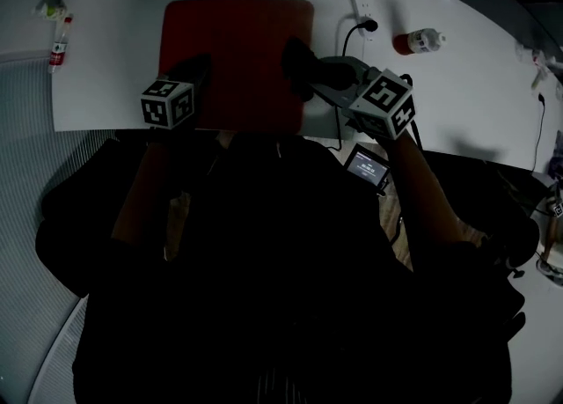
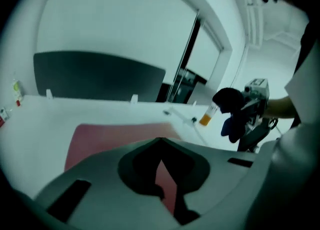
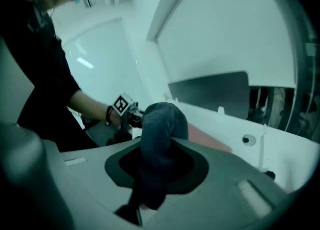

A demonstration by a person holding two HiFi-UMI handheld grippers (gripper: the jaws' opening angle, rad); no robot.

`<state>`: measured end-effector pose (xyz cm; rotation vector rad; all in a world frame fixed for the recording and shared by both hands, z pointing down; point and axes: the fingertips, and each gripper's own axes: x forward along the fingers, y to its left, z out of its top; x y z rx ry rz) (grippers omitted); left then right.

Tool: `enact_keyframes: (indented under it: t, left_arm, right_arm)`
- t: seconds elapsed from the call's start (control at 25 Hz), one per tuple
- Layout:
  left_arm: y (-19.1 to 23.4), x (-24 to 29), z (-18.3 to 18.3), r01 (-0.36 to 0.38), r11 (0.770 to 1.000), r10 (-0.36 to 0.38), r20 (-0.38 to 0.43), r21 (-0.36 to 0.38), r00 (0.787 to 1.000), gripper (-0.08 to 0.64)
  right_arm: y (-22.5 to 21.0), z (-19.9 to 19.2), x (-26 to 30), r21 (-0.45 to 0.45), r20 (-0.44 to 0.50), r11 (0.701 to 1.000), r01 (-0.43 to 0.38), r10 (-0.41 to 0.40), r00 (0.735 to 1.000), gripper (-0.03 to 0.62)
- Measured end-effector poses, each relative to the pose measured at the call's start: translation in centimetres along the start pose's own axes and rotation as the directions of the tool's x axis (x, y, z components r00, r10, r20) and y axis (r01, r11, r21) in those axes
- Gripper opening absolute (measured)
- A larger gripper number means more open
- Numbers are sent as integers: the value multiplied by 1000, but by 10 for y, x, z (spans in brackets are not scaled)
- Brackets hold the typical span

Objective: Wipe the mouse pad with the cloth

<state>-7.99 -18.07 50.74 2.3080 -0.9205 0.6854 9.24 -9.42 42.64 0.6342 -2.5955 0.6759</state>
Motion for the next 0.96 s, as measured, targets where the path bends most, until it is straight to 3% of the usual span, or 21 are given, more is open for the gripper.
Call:
enact_keyframes:
  t: [0.12, 0.24, 0.36, 0.56, 0.72, 0.96]
  left_arm:
    - [-80, -26, 69, 111, 993, -114, 206, 26, 972, 6]
    - [-170, -53, 126, 222, 961, -265, 321, 164, 909, 7]
    - [-233, -82, 157, 300, 924, -372, 370, 238, 851, 8]
    - [-294, -109, 169, 372, 868, -481, 372, 330, 793, 8]
    - [-318, -126, 170, 377, 852, -507, 391, 363, 768, 8]
    - [-336, -136, 173, 376, 837, -523, 380, 398, 763, 6]
  right_arm:
    - [23, 42, -53, 53, 204, 998, 30, -40, 978, 77]
    - [49, 80, -102, 82, 378, 996, 35, -63, 924, 77]
    - [73, 101, -139, 50, 441, 997, 57, -73, 895, 75]
    - [95, 106, -172, -6, 464, 994, 111, -96, 881, 76]
    - [104, 98, -185, -13, 481, 993, 121, -100, 871, 77]
    - [114, 94, -196, -24, 474, 992, 126, -99, 875, 77]
